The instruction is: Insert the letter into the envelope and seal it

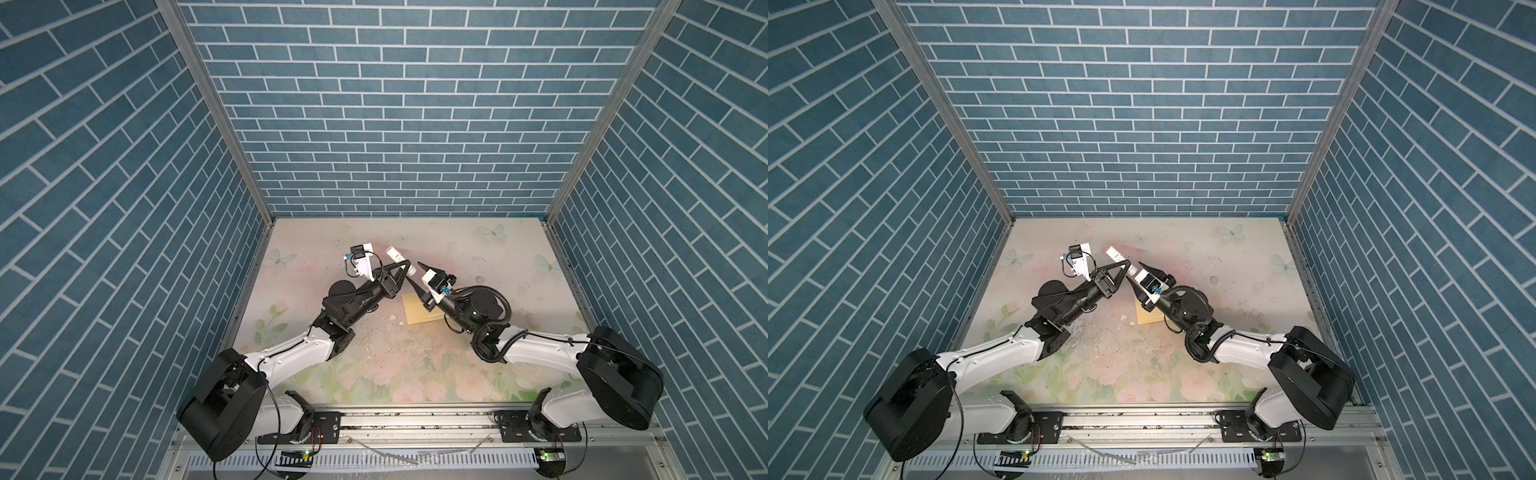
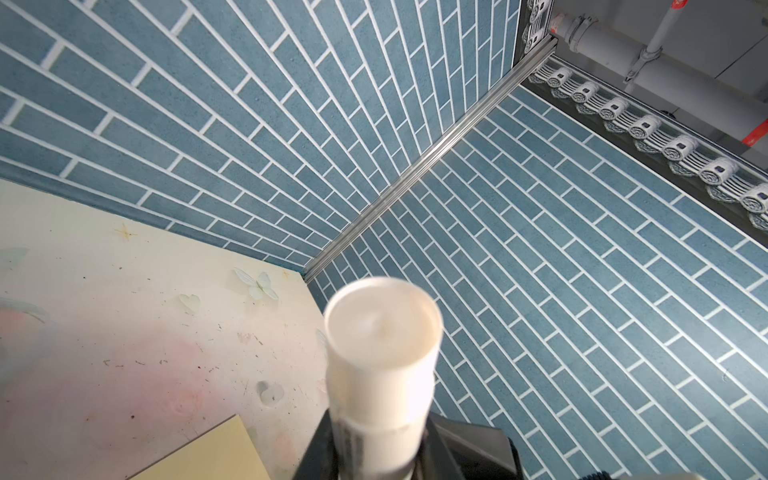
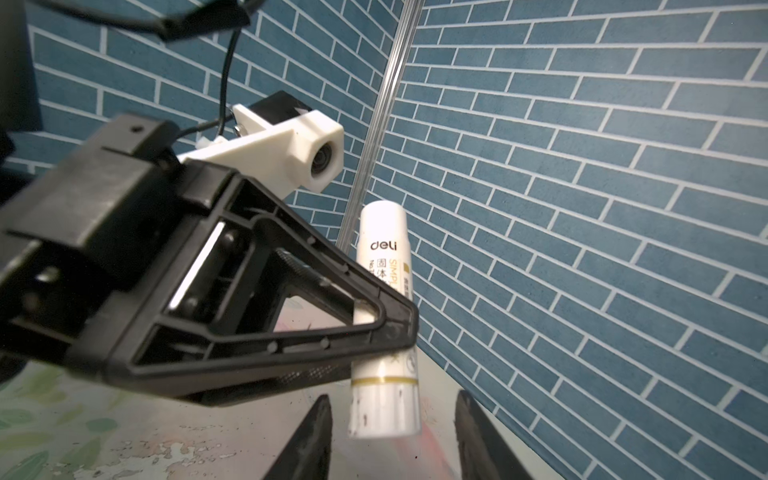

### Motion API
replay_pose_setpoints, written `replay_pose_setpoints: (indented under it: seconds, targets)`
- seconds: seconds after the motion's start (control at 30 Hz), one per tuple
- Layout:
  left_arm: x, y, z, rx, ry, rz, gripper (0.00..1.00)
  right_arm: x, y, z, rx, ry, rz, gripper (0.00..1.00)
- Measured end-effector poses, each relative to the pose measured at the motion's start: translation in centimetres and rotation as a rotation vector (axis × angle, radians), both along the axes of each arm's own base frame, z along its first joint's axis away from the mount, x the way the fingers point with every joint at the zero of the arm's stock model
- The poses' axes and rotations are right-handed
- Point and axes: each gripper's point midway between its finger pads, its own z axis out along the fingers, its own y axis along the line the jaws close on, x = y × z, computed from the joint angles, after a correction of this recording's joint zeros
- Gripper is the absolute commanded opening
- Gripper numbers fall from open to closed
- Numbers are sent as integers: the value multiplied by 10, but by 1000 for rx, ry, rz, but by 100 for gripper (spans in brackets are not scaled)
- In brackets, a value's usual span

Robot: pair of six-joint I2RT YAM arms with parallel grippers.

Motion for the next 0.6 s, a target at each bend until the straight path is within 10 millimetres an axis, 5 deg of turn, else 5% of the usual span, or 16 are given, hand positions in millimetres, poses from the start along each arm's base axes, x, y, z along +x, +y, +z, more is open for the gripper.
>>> replay_pose_setpoints:
  seconds: [0.2, 0.6]
  targets:
    - [0, 0, 0, 0, 0, 0, 0, 3, 1, -4, -17, -12, -23, 33]
    - [0, 0, 0, -4, 6, -1, 0, 2, 4, -1, -14, -16, -16, 32]
